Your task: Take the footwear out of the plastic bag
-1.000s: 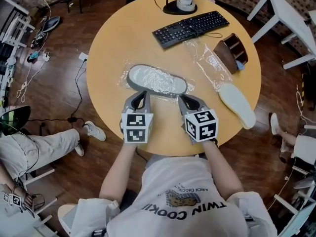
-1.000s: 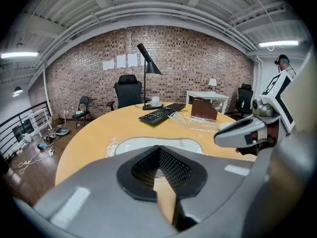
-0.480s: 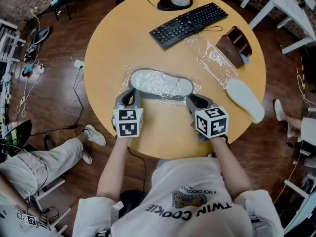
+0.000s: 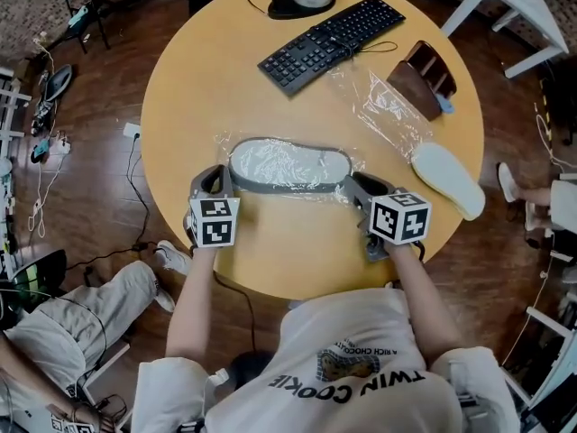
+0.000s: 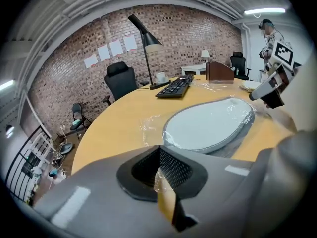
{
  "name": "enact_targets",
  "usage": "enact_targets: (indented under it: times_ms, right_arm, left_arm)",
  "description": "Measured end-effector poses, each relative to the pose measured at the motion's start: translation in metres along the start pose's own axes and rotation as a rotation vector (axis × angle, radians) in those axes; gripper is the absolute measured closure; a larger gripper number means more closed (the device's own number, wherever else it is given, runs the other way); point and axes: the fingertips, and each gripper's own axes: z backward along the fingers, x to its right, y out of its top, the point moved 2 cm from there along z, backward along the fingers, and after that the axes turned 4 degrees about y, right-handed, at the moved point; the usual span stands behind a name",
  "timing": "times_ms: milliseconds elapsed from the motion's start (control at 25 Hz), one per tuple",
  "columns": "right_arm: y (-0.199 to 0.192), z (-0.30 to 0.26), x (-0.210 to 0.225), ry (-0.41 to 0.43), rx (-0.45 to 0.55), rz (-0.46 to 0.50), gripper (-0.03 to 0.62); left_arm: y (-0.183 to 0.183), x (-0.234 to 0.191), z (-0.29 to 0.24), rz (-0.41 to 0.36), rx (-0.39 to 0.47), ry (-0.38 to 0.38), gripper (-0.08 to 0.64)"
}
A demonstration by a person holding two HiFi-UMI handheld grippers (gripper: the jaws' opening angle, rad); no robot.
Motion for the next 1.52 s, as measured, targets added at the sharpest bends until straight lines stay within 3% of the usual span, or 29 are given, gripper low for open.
enact_targets:
  times_ms: [400,880,1040,1520]
  right_arm:
    - [-0.003,-0.002,0.015,0.059,0.007,-0.148,0.488]
    - [-0.009,-0.011,0.014,0.119,-0.104,-0.210,0.479]
    - [-0.008,-0.014,0.013,0.119,-0.150,-0.196,0.423]
    - [-0.014,-0.024,-0.001,0.236,-0.257,-0.199,0.423]
  left_arm:
    - [-0.012,0.001,-0.019,-0.030,-0.064,-0.041,0.554]
    - [-0.012,-0.002,-0.026,-0.005,-0.070,-0.069,0.554]
    - [-0.013,-0.003,-0.027,0.011,-0.087,-0.083,0.554]
    - [-0.011,-0.002,-0.026,0.003,-0.056,-0.067,0.555]
